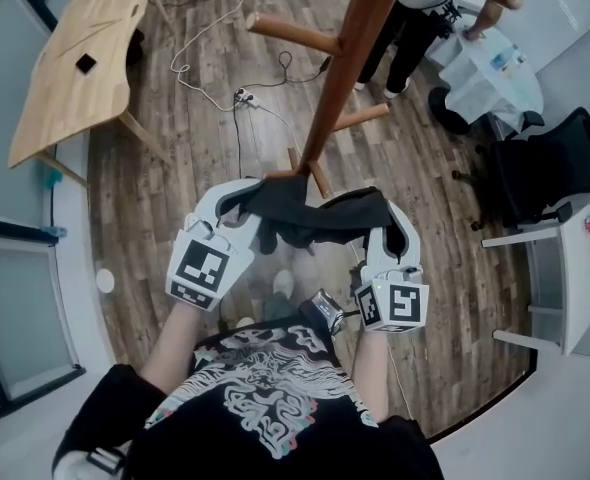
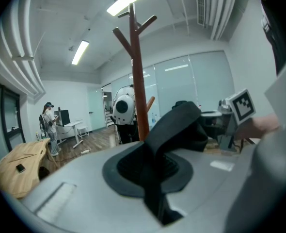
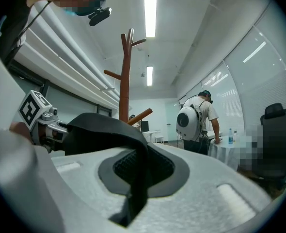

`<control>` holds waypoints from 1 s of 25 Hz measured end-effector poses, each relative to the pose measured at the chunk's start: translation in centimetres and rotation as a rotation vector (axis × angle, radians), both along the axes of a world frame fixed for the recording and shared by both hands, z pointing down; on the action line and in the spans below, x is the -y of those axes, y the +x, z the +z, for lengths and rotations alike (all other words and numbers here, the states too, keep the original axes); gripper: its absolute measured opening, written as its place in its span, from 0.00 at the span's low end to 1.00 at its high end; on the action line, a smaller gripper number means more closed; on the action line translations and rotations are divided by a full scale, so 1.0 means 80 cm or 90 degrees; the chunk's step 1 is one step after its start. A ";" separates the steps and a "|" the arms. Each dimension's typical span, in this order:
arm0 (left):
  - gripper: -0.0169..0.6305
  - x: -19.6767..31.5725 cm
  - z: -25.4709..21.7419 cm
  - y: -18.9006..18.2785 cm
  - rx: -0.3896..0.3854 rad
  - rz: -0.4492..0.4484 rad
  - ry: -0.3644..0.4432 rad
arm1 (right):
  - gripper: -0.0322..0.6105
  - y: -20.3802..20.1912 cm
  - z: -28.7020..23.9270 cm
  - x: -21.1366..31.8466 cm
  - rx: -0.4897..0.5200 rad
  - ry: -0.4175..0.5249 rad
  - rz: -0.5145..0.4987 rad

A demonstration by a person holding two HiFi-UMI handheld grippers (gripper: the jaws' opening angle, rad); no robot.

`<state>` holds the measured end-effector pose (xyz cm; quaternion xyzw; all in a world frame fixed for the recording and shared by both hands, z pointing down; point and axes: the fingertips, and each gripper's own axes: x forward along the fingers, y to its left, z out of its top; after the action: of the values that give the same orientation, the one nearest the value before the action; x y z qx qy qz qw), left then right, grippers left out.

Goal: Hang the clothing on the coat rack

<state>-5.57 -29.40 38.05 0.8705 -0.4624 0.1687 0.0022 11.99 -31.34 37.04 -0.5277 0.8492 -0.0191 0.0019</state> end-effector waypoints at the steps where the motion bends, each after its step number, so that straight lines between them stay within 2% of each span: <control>1: 0.04 0.003 0.000 -0.001 0.000 -0.003 -0.001 | 0.07 -0.002 -0.001 0.003 -0.001 0.001 -0.004; 14: 0.04 0.031 -0.007 -0.014 -0.010 -0.026 0.012 | 0.07 -0.017 -0.011 0.038 -0.014 0.021 -0.028; 25: 0.04 0.059 -0.022 -0.023 0.001 -0.037 0.030 | 0.07 -0.028 -0.029 0.075 0.002 0.050 -0.036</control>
<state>-7.37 -34.10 36.26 0.8562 -0.4917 0.1581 -0.0137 9.72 -37.33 34.70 -0.5033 0.8637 0.0135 0.0235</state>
